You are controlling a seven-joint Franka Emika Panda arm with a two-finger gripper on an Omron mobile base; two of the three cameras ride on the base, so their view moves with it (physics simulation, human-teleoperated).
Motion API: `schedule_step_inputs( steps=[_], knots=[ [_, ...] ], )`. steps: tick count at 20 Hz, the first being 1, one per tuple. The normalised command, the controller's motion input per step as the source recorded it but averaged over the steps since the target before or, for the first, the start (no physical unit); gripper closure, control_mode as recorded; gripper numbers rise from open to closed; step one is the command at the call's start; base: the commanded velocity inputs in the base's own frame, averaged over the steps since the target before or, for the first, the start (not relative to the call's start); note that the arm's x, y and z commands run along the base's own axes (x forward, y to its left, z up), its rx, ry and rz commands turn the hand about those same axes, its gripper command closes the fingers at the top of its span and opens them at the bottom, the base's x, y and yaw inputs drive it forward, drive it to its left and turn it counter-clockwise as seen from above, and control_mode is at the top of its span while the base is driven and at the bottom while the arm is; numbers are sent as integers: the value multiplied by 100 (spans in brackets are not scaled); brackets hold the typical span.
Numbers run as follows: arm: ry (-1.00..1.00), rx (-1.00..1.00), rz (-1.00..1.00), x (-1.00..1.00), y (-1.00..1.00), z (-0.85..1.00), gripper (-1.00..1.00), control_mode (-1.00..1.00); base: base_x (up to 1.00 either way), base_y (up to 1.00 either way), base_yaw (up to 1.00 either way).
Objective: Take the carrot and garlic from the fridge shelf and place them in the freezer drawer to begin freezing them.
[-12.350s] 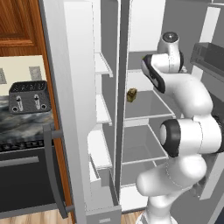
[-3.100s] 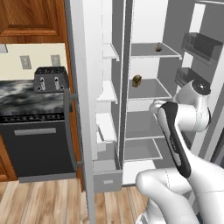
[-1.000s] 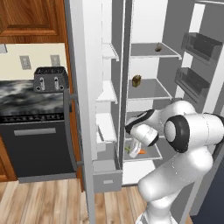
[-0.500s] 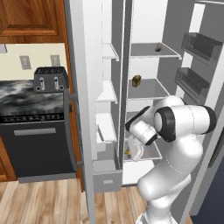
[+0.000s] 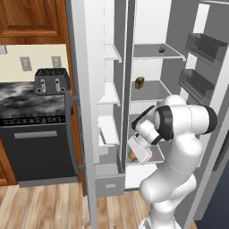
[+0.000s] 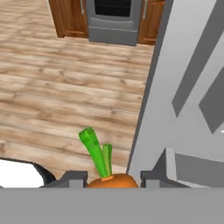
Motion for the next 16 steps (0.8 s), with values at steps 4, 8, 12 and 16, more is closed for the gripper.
schedule_step_inputs(
  steps=[4,8,12,16],
  knots=[
    [-4,7,12,0,0,4,100,-100,0,0,0],
    [0,4,7,12,5,-22,100,-100,0,0,0],
    [0,1,0,24,24,-30,100,-100,0,0,0],
    [0,2,0,32,23,-21,100,-100,0,0,0]
  ],
)
